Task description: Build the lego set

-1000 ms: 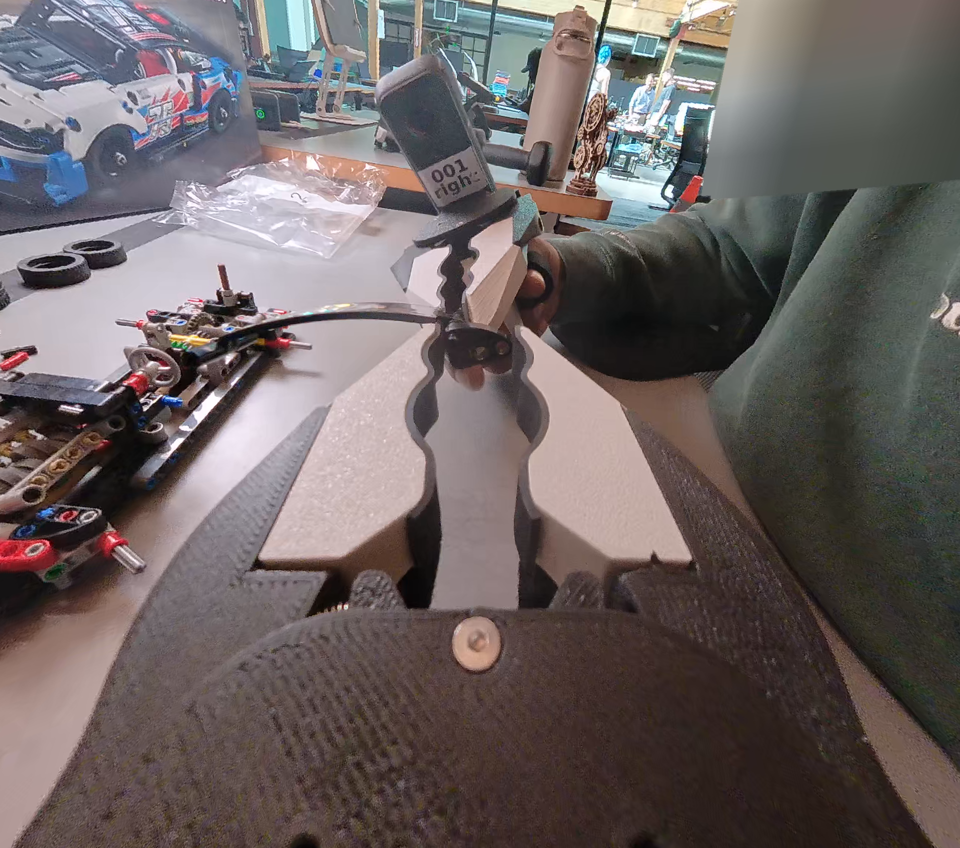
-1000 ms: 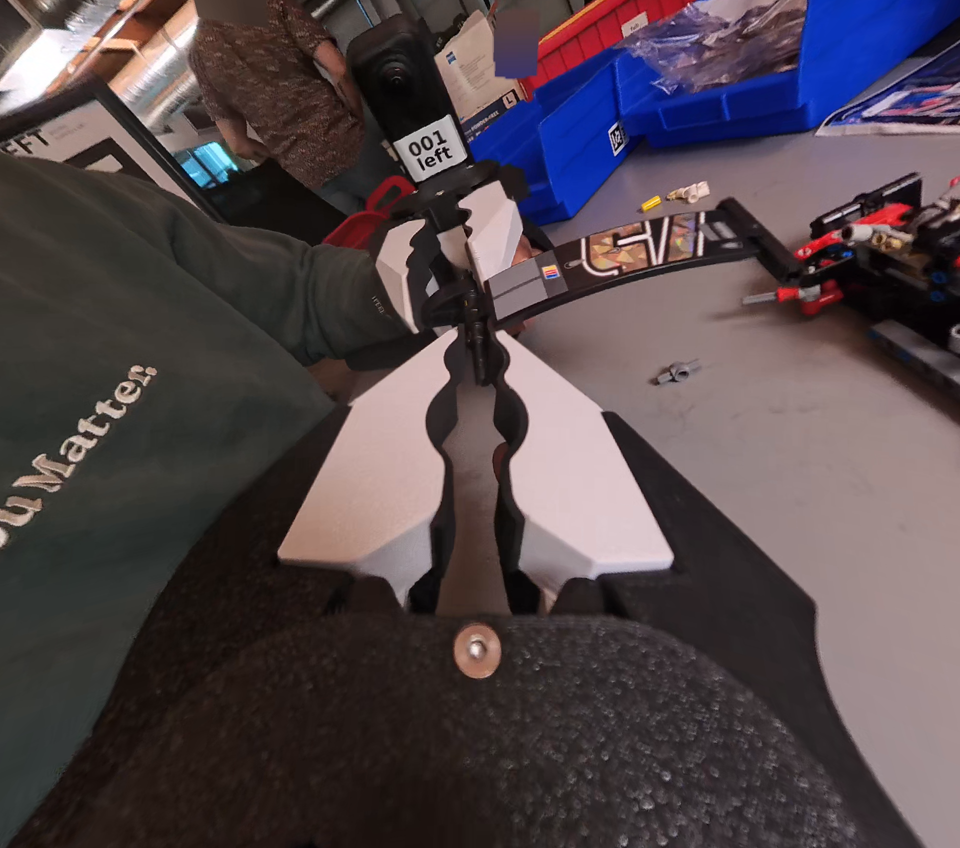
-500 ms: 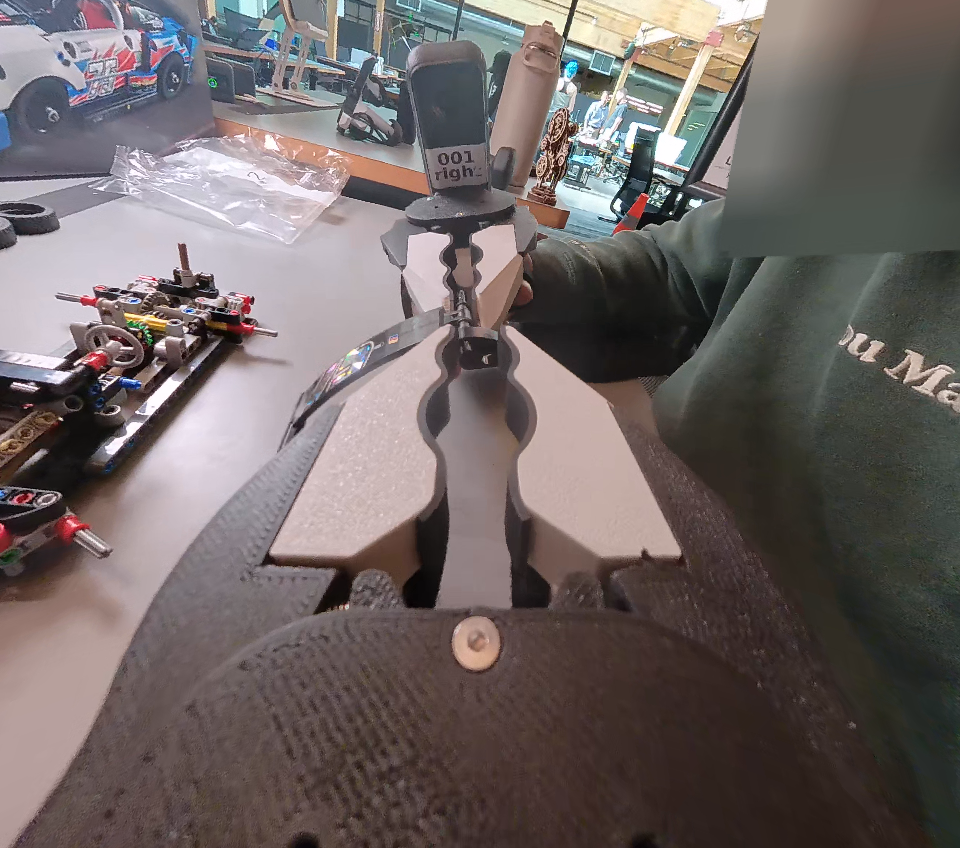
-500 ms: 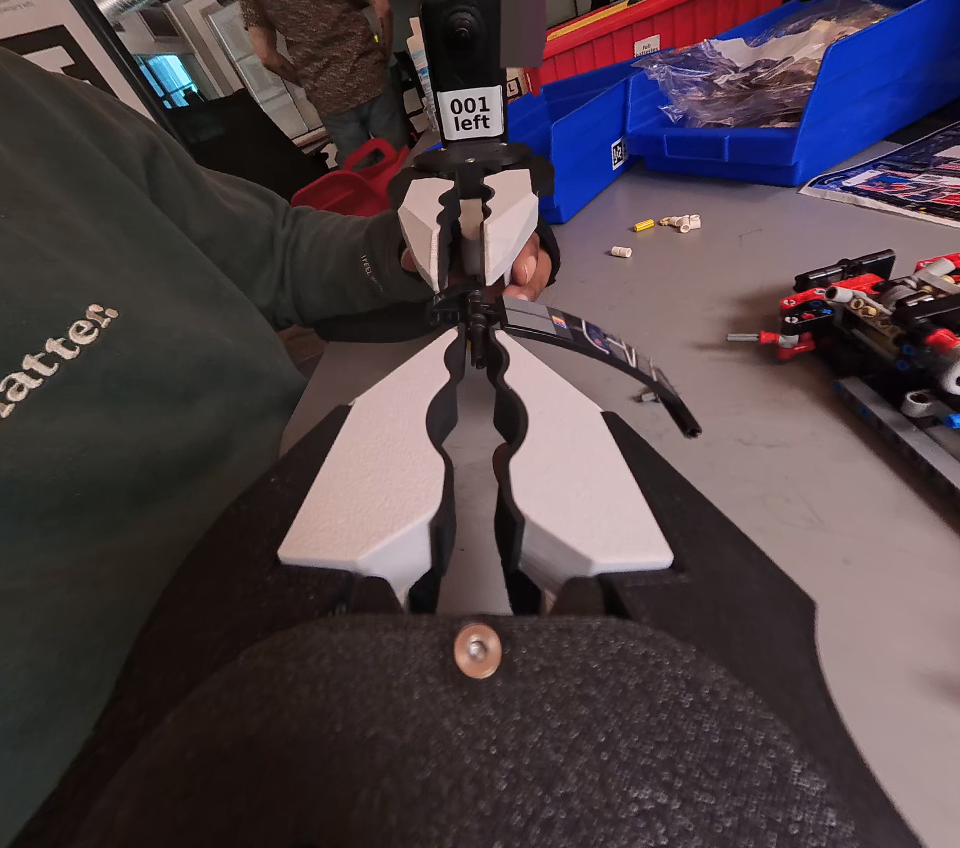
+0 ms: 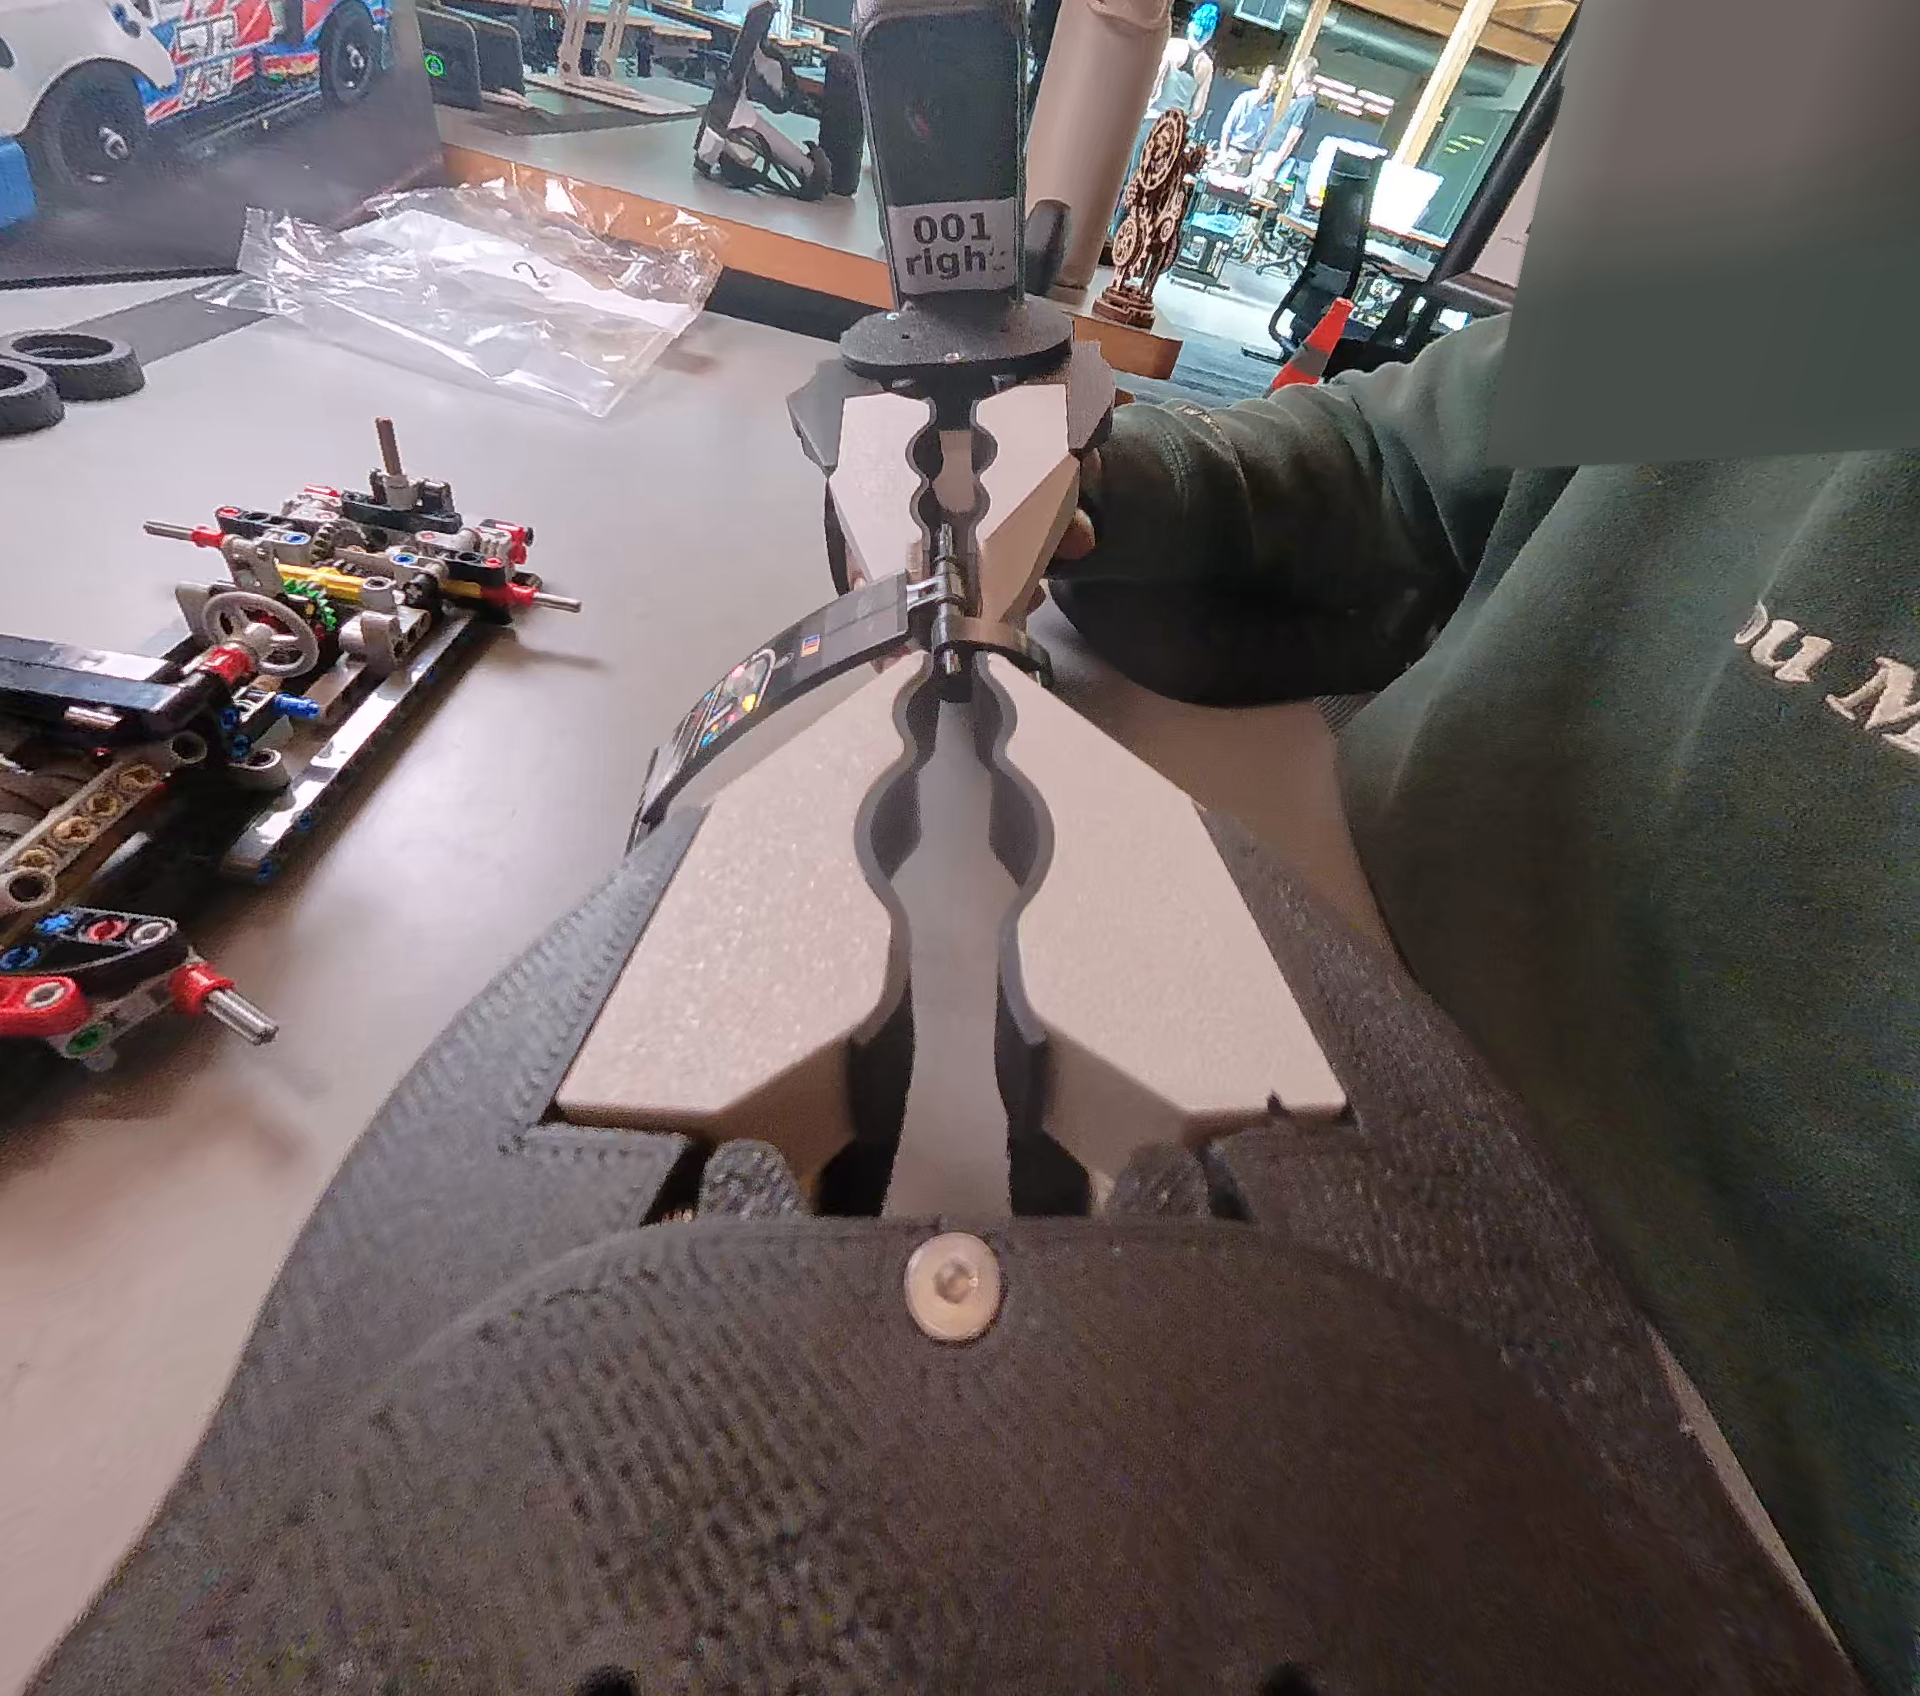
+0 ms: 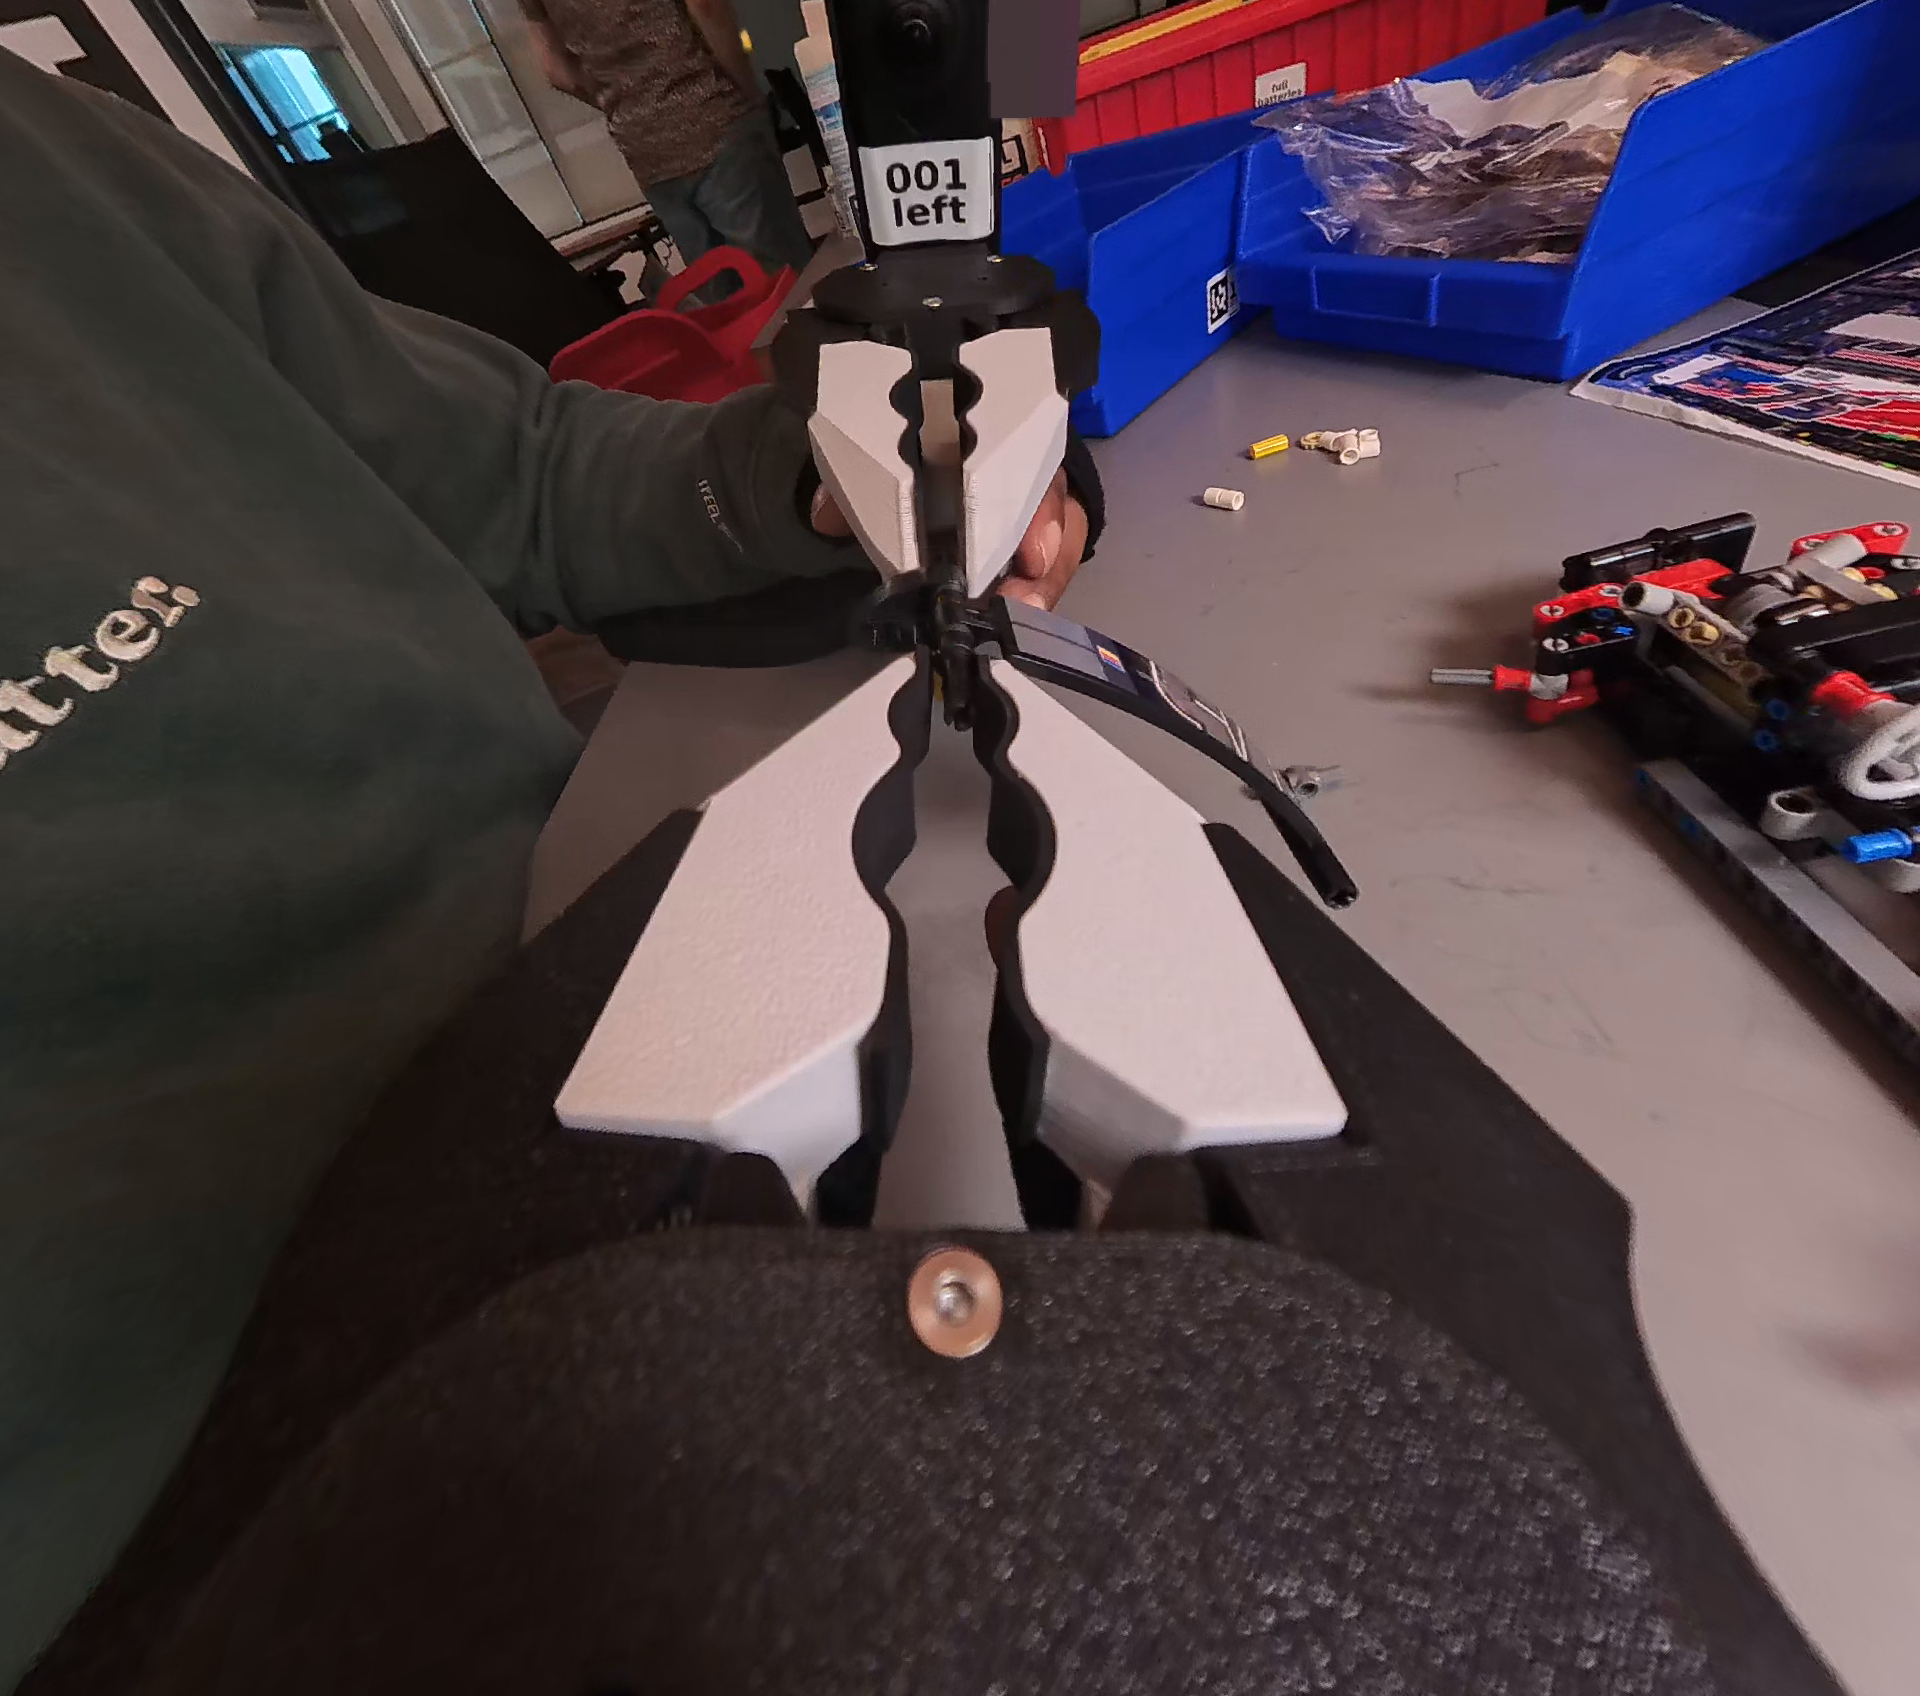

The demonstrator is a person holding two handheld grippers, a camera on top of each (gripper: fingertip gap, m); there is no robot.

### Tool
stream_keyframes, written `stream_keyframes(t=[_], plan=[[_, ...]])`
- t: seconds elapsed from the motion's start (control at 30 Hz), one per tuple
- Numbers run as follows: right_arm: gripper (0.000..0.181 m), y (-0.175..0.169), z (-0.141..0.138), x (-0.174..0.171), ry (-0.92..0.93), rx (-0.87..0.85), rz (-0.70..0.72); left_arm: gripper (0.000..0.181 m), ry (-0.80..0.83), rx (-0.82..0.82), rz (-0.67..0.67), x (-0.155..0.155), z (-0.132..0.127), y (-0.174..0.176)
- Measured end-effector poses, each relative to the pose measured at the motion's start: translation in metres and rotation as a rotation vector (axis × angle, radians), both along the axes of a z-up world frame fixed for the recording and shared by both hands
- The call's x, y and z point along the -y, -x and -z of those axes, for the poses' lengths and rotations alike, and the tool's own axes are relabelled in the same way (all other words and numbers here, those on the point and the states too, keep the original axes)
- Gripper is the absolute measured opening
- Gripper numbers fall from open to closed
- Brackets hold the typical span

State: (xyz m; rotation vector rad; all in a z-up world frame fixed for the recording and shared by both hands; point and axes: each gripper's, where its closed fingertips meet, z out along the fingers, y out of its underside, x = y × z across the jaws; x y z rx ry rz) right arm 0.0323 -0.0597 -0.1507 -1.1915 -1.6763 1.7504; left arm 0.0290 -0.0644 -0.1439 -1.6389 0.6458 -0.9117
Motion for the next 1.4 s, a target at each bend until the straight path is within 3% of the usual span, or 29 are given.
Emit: stream_keyframes(t=[0.03,1.13,1.4], plan=[[0.004,0.000,0.001,0.000,-0.003,0.003,-0.001,0.003,0.006,-0.003,0.003,0.000,0.001,0.000],[0.003,-0.004,0.010,0.011,0.081,0.062,-0.081,0.004,0.033,0.004,0.063,0.007,0.010,-0.012],[0.008,-0.004,-0.010,0.003,0.134,-0.002,-0.061,0.003,0.051,0.137,0.048,0.002,-0.008,-0.004]])
